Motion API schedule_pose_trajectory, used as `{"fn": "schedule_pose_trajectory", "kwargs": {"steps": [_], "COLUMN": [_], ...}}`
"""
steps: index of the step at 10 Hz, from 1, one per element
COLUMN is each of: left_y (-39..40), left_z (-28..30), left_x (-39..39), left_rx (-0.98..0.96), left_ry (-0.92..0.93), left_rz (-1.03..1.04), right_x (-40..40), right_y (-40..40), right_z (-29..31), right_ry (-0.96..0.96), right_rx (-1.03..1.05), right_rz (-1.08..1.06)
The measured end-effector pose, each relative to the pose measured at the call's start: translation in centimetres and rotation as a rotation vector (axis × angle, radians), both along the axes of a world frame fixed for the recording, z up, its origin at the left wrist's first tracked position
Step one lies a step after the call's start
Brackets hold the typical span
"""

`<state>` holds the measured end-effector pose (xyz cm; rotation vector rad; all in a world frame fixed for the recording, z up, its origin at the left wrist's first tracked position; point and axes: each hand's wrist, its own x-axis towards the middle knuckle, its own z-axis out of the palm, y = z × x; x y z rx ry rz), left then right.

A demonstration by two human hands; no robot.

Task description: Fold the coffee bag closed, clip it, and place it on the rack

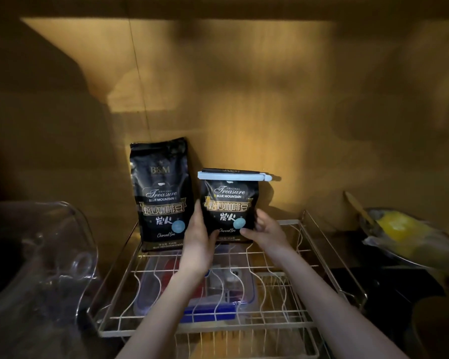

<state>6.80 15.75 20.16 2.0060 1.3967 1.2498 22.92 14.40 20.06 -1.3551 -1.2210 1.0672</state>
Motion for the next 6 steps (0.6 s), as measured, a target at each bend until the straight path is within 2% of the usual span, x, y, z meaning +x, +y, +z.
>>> {"fn": "schedule_pose_trajectory", "kwargs": {"steps": [2,3,4,5,6], "left_y": [0.5,0.4,0.0,-1.0,-1.3], "left_z": [-1.2,-1.1,-0.4,1.6,5.1], "left_x": [0.6,1.1,1.1,0.8,0.1], "left_rx": [0.254,0.211,0.108,0.071,0.064], "left_ry": [0.359,0.423,0.451,0.455,0.366], "left_rz": [0.051,0.036,0.012,-0.006,0.000], "right_x": [-0.5,-1.2,-1.8,-1.9,-1.4], "right_y": [0.2,0.4,0.3,-0.6,-2.6], "right_z": [0.5,0.8,1.1,3.4,7.6], "right_ry": [-0.050,-0.111,-0.256,-0.270,-0.263], "right_rx": [0.043,0.044,0.042,0.024,0.229], "right_rz": [0.015,-0.032,-0.083,-0.120,-0.193]}}
